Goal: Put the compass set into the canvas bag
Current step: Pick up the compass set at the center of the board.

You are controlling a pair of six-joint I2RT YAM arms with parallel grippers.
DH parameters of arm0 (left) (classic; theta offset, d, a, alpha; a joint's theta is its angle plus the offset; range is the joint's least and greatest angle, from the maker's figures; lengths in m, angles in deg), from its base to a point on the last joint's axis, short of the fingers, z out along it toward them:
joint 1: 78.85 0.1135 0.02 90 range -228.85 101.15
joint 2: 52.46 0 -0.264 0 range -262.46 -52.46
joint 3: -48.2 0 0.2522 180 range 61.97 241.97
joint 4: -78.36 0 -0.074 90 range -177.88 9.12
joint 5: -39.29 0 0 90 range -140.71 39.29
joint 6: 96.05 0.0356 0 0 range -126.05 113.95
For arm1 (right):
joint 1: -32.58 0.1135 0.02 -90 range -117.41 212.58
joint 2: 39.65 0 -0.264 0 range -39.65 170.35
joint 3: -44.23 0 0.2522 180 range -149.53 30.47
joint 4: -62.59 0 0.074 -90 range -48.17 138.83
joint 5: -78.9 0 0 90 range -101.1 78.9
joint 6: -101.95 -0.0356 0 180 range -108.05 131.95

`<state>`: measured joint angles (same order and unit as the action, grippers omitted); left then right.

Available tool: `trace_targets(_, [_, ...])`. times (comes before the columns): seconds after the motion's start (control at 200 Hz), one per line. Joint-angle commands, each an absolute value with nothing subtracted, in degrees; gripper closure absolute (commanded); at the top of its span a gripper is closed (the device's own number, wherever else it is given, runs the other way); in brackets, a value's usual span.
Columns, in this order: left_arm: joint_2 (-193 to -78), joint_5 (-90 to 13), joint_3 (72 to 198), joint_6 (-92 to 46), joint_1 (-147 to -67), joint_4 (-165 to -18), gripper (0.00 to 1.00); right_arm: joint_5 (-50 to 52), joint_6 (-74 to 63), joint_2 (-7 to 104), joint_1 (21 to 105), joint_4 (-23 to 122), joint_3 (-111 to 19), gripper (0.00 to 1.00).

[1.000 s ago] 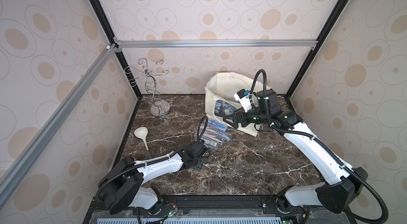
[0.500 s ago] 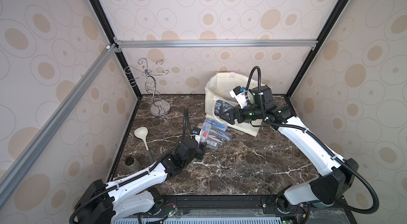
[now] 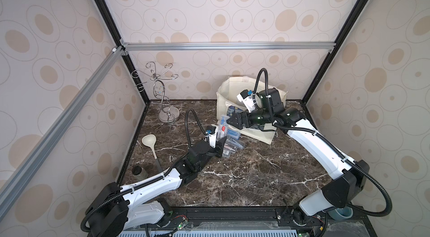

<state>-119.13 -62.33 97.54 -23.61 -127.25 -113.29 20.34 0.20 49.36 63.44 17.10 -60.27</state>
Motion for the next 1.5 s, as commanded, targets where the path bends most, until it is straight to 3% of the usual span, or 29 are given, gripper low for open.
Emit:
trace_targets(0.0, [-120.1, -61.4, 101.0, -21.8, -127.6, -119.1, 0.7, 20.1, -0.6, 51.1, 64.5, 17.2, -63.0, 0.15])
trace_targets(0.16, [-121.7, -61.6, 101.7, -21.2, -127.6, -120.9, 0.69, 19.9, -1.8, 53.9, 65.7, 17.8, -65.1, 0.26])
trace_targets(0.31, [-122.5, -62.0, 102.7, -20.5, -127.6, -120.5, 0.69, 20.0, -2.8, 55.6, 65.9, 17.4, -66.5, 0.49])
trace_targets(0.605, [-123.6, -63.1, 103.6, -19.9, -127.5, -120.0, 0.68, 21.6, -3.5, 55.4, 66.0, 18.5, -65.6, 0.79])
trace_targets(0.69, [-124.1, -63.0, 104.0, -19.8, -127.5, -119.7, 0.65, 22.3, -3.4, 55.5, 66.0, 18.6, -65.6, 0.83])
trace_targets(0.765, [-124.5, -62.7, 104.2, -19.8, -127.5, -119.5, 0.57, 22.4, -3.3, 55.6, 66.0, 18.7, -65.8, 0.85])
trace_targets(0.855, [-124.9, -62.4, 104.5, -19.8, -127.5, -119.5, 0.38, 22.1, -3.2, 55.6, 65.9, 18.8, -65.9, 0.87])
trace_targets(0.97, [-124.9, -61.9, 104.4, -19.6, -127.5, -119.3, 0.01, 21.4, -3.0, 55.7, 65.9, 18.8, -66.7, 0.88])
trace_targets(1.221, [-121.4, -55.2, 100.7, -17.0, -127.6, -119.1, 0.0, 13.7, 1.4, 57.0, 65.4, 14.2, -74.9, 0.87])
trace_targets(1.496, [-117.9, -55.4, 94.4, -19.7, -127.5, -119.3, 0.0, 7.6, 5.0, 63.2, 60.9, 6.2, -92.9, 0.87])
